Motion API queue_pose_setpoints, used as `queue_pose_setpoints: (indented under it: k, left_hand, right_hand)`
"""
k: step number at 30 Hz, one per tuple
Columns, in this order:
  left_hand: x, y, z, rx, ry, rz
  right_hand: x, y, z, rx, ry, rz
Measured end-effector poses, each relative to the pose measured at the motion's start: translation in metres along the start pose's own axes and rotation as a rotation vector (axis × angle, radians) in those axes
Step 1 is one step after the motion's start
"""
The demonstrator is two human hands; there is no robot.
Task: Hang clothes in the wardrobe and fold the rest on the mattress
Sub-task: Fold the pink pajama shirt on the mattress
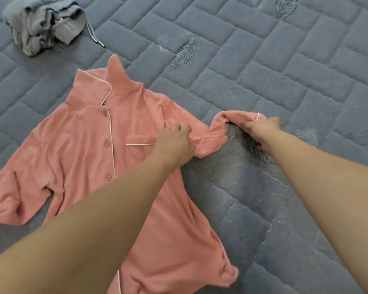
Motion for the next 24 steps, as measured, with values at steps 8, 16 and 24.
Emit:
queue_pose_setpoints:
  k: [8, 16, 24]
  left_hand:
    - [-0.011, 0.068, 0.014, 0.177, 0.027, -0.199]
    - [-0.066, 0.108, 0.013, -0.013, 0.132, 0.029]
    - [-0.067, 0.117, 0.032, -0.067, 0.167, -0.071]
  right_hand:
    - [0.004, 0.023, -0.106, -0.134, 0.448, -0.413]
    - [-0.06, 0.06, -0.188, -0.112, 0.324, -0.163]
    - [-0.092, 0.083, -0.146, 0.201, -0.167, 0.052]
Point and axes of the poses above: each hand's wrist, its own y-axis towards the middle knuckle, its own z-axis out of the palm, x = y × z, the point moved 4 cm from there along y, towards the middle knuckle, and after that the axes turned 12 degrees about -y, right-handed, at the moved point
